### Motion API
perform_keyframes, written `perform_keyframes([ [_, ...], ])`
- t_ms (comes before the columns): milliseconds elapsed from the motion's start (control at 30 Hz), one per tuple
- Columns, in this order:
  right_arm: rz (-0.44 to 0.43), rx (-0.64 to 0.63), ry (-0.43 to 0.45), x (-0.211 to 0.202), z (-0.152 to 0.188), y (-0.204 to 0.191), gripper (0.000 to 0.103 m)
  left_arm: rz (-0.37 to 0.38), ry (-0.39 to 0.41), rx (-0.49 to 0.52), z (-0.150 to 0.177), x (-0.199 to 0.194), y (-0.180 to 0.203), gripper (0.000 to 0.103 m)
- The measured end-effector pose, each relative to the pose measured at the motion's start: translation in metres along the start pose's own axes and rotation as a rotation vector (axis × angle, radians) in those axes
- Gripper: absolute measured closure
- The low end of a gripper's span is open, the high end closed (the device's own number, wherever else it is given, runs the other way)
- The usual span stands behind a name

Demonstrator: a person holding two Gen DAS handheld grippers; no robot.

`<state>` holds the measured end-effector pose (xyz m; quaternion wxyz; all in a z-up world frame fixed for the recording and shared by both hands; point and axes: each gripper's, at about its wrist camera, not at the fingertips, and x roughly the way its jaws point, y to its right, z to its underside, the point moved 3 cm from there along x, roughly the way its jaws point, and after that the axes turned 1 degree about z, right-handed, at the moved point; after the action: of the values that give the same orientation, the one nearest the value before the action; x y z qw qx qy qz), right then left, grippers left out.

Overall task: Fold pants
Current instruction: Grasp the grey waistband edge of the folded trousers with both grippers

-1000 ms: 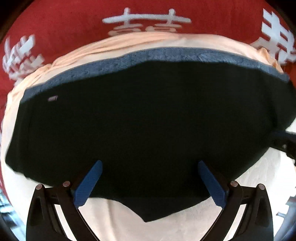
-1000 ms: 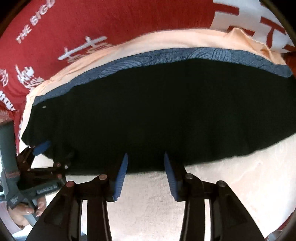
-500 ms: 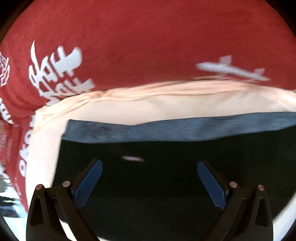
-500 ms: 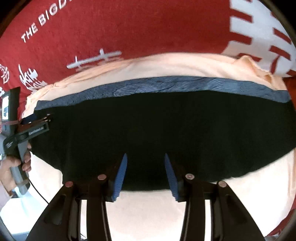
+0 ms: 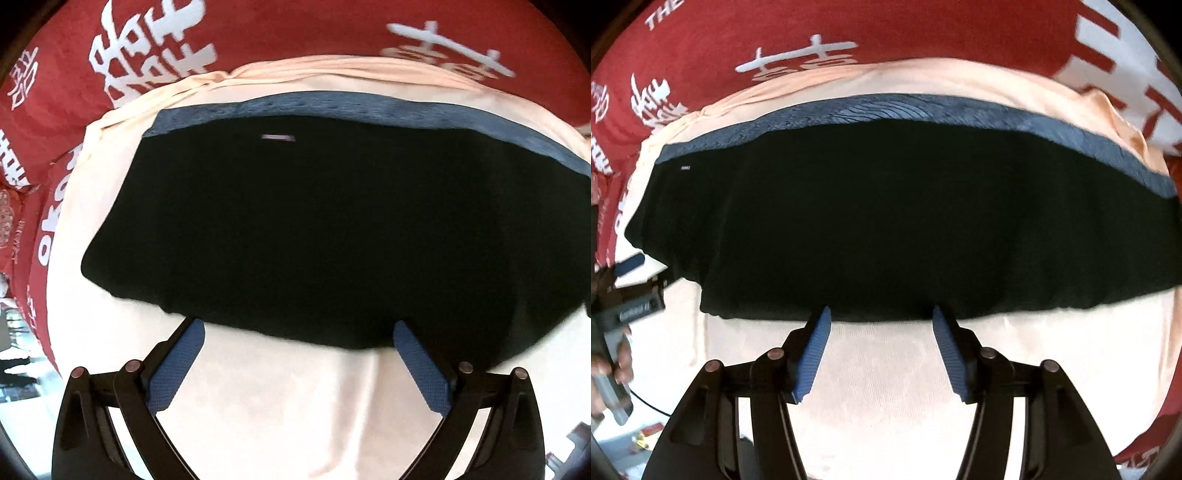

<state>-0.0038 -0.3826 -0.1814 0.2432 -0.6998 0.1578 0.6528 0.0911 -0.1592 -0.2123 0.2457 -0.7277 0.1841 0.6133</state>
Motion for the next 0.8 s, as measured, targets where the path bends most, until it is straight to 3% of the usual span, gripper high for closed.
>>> perform_keyframes([
  [167,-0.029,0.067,-0.006,-0.008,0.007,0.023,0.041,0.03,0.012,0.009,0.0,-0.024,0.021,0.0],
  [433,-0.049,0.119,0.055,-0.024,-0.021,0.066,0.041,0.049,0.051,0.014,-0.023,-0.047,0.067,0.0],
  [767,-0.026,0.329,0.149,-0.055,-0.021,0.211,0.042,0.094,0.067,0.075,-0.052,-0.054,0.172,0.0],
  [800,-0.039,0.352,0.165,-0.056,-0.022,0.224,0.054,0.093,0.068,0.078,-0.055,-0.053,0.183,0.0],
])
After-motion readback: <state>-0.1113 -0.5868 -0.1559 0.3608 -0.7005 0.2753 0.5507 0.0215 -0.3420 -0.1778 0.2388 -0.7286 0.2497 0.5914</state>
